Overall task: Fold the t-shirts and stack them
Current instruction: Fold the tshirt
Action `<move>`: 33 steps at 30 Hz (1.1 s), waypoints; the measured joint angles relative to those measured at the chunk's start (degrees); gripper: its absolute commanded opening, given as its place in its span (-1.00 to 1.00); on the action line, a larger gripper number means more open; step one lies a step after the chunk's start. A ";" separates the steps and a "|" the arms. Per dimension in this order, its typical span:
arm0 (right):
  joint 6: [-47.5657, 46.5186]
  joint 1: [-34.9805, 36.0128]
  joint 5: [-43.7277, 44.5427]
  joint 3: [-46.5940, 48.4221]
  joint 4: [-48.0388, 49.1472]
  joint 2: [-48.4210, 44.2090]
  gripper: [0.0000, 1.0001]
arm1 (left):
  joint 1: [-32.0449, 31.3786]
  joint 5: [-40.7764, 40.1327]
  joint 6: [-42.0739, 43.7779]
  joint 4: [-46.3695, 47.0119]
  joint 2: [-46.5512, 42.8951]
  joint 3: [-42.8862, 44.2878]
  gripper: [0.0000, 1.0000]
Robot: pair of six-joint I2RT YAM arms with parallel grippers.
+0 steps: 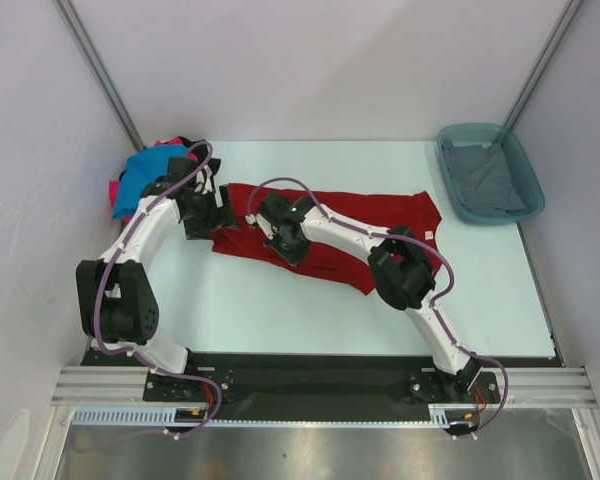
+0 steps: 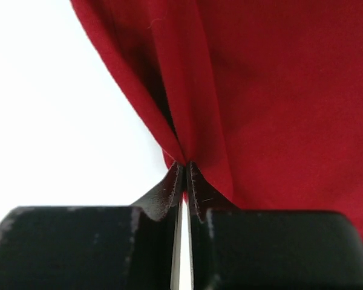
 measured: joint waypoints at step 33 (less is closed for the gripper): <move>0.63 0.09 3.15 0.00 -0.13 0.00 -0.38 | 0.17 0.02 0.00 -0.02 0.28 0.00 0.78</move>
